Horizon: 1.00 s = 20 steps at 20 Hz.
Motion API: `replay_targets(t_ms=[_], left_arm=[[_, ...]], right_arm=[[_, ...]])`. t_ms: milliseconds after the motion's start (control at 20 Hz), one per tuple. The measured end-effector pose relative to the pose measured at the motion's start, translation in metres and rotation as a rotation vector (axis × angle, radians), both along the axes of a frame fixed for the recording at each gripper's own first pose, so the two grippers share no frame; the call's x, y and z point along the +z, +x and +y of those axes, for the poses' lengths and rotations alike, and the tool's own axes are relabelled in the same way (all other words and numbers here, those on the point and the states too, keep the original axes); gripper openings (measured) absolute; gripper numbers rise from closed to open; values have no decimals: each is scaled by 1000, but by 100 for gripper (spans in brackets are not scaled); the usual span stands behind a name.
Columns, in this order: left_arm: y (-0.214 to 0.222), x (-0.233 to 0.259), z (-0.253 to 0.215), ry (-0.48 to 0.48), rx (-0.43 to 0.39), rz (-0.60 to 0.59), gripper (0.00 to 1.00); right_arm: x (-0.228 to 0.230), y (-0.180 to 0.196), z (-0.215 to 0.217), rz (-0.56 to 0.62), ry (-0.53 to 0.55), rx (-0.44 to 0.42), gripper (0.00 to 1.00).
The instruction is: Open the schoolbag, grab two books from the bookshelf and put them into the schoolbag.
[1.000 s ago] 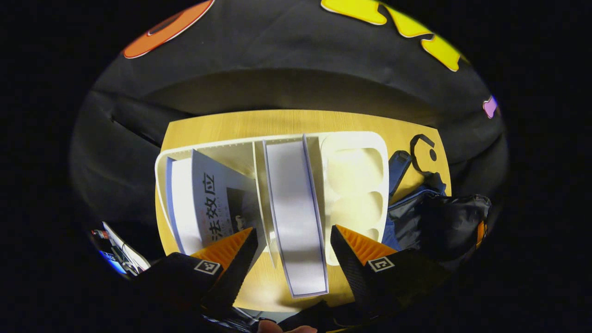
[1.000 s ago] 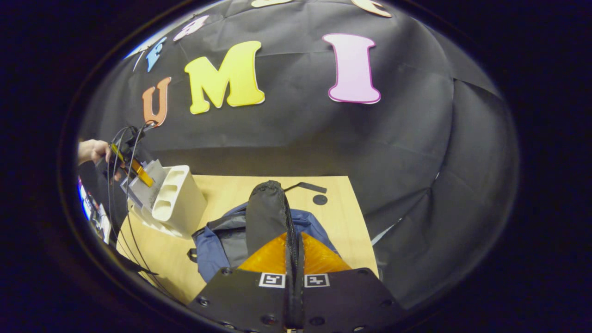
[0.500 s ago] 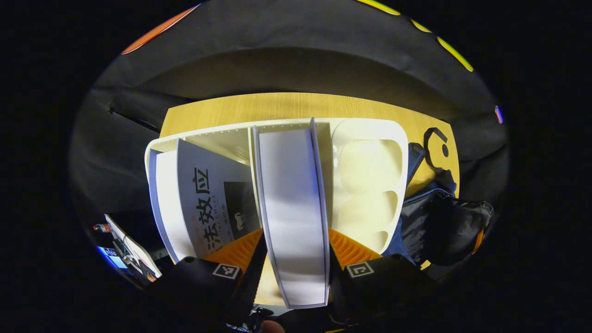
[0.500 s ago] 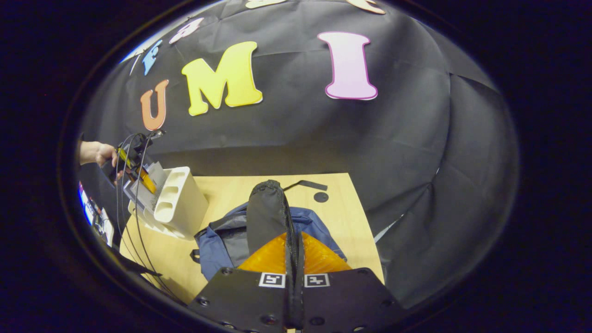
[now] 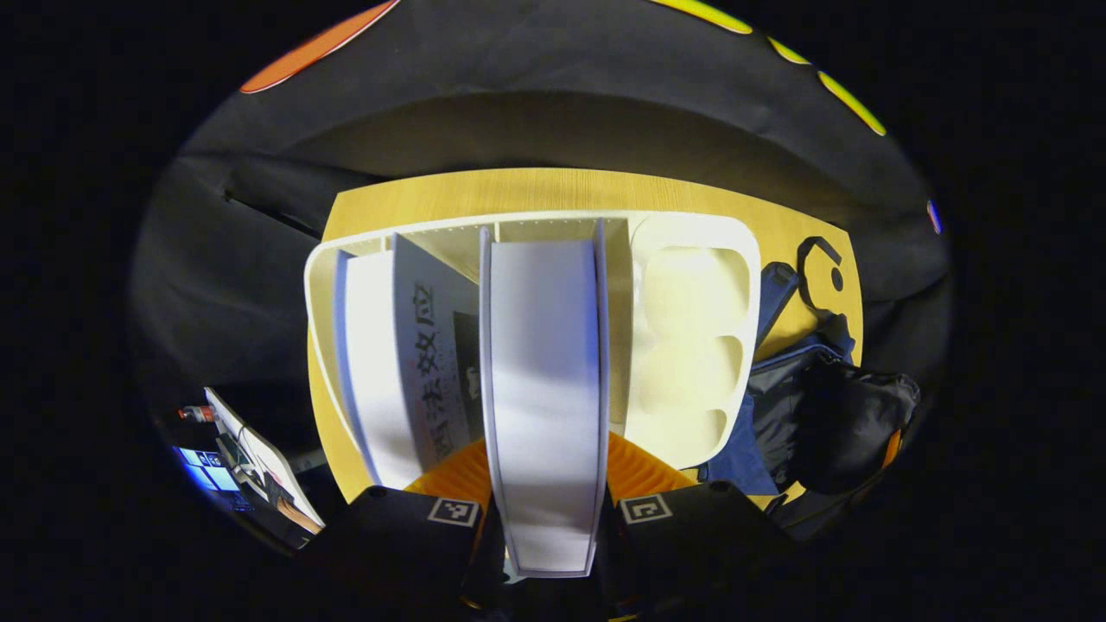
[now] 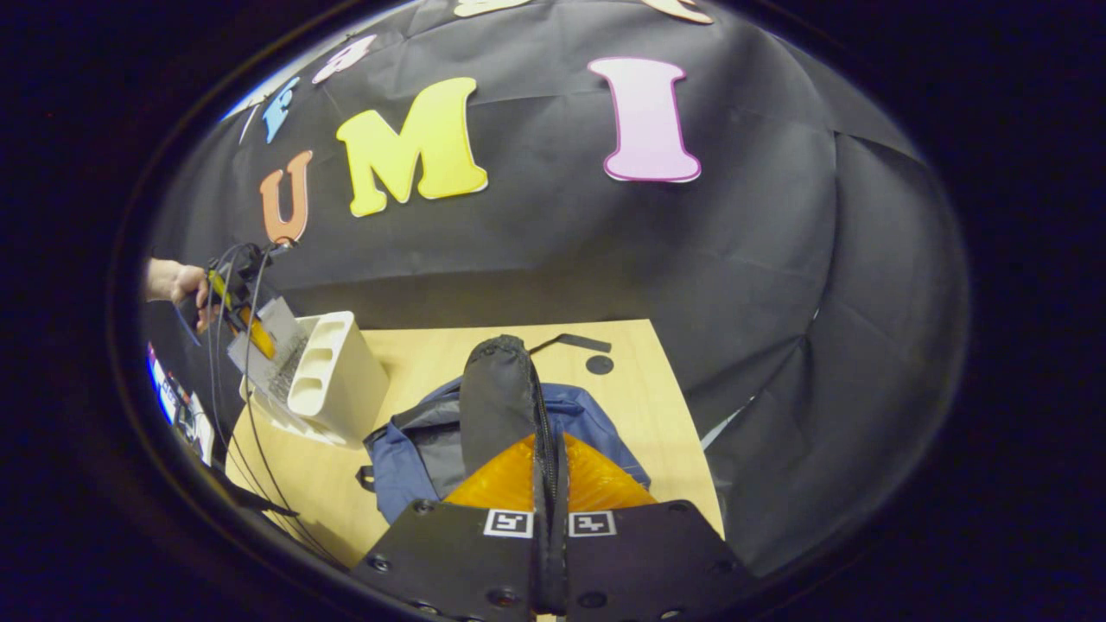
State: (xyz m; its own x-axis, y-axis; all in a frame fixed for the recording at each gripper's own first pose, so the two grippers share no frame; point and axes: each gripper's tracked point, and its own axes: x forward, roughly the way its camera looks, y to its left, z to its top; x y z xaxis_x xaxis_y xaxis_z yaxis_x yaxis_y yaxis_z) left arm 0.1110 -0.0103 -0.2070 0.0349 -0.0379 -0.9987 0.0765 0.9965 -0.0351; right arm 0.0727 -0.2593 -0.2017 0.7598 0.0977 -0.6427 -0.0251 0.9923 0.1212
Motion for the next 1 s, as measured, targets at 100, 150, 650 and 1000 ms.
replay_targets(t_ms=[100,150,650,1000], left_arm=[[-15,28,1,-29,-9,-43,45],[-23,41,4,-45,-21,-57,44],[-103,139,2,-401,117,-179,43],[-145,114,-78,-747,140,-211,44]], right_arm=[[1,-1,0,1,-7,-2,0],[0,-3,1,5,0,-7,3],[2,-11,3,22,-4,-52,0],[2,-15,19,36,-50,-33,3]])
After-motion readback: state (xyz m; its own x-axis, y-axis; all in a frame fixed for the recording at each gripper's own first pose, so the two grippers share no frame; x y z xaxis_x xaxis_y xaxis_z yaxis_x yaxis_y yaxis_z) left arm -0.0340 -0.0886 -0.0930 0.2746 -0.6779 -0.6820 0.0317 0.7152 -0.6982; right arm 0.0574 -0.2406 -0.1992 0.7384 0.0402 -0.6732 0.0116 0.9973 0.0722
